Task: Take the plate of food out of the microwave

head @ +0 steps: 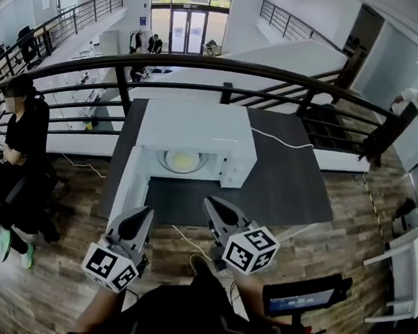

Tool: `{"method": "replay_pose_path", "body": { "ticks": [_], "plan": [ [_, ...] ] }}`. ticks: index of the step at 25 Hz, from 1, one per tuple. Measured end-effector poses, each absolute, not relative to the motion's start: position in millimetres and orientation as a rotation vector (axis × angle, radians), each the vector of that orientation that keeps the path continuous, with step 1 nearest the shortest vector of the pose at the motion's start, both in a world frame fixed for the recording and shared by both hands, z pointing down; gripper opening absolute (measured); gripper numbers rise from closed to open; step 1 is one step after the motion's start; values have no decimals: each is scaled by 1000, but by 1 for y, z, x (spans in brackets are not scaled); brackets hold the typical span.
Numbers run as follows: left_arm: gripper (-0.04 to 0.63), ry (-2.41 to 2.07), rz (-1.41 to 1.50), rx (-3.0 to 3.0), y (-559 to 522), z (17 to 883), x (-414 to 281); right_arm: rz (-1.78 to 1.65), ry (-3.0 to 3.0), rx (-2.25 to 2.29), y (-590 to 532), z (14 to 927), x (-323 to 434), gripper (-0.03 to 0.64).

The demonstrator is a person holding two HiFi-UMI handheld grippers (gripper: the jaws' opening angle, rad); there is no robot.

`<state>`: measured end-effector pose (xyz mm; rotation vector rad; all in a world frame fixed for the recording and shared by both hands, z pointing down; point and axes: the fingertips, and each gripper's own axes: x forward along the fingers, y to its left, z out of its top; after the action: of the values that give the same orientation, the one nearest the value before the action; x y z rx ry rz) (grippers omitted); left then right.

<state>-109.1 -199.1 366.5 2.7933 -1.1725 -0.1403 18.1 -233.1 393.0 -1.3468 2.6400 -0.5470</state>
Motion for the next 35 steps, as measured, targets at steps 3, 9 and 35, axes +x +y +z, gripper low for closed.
{"method": "replay_pose_path", "body": {
  "ticks": [3, 9, 35],
  "plan": [
    [5, -1212, -136, 2780, -217, 364, -105, -582, 2660, -1305, -260, 400, 19, -1],
    [5, -1311, -117, 2747, -253, 370, -99, -744, 2667, -1206, -317, 425, 21, 0],
    [5, -1474, -34, 2636, -330, 411, -109, -1645, 2164, -1072, -437, 639, 12, 220]
  ]
}}
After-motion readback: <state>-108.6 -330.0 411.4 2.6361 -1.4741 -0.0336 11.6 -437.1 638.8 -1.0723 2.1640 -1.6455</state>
